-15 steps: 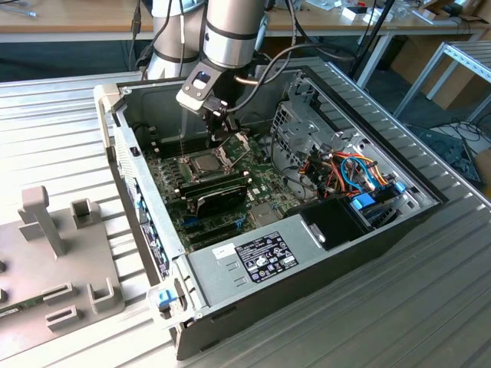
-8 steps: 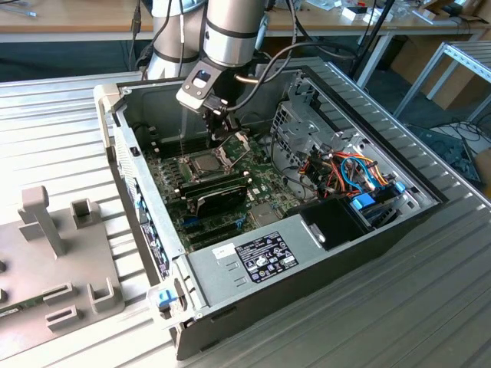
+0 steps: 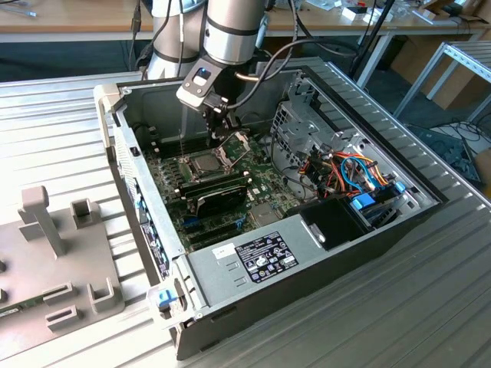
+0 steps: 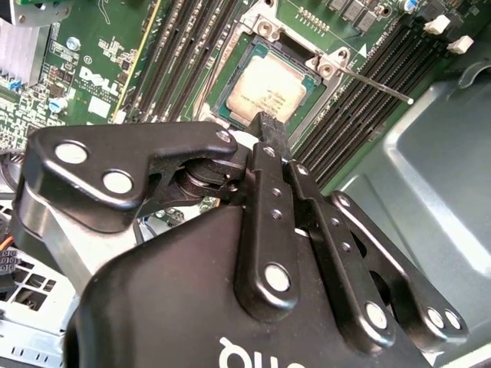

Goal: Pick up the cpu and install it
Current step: 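Close the cpu cover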

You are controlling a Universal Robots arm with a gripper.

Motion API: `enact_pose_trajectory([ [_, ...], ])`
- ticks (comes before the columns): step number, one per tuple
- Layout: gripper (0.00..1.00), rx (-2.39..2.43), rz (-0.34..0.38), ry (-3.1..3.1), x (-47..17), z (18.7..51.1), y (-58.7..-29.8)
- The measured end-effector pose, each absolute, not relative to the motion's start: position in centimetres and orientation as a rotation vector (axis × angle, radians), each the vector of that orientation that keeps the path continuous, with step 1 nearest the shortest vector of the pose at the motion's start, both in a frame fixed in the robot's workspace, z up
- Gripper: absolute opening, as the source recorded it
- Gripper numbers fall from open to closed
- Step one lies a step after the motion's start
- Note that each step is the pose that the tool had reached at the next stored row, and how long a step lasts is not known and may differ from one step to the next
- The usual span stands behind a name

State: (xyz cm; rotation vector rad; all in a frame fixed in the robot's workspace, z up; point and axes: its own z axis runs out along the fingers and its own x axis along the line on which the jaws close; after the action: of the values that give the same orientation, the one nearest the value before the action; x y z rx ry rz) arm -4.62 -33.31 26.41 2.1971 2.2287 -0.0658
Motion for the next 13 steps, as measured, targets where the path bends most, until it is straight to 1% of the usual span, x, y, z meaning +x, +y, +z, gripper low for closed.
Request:
enact_pose_trajectory([
  [13, 0.11, 2.197, -0.066, 2.229, -4.62, 26.97, -33.31],
])
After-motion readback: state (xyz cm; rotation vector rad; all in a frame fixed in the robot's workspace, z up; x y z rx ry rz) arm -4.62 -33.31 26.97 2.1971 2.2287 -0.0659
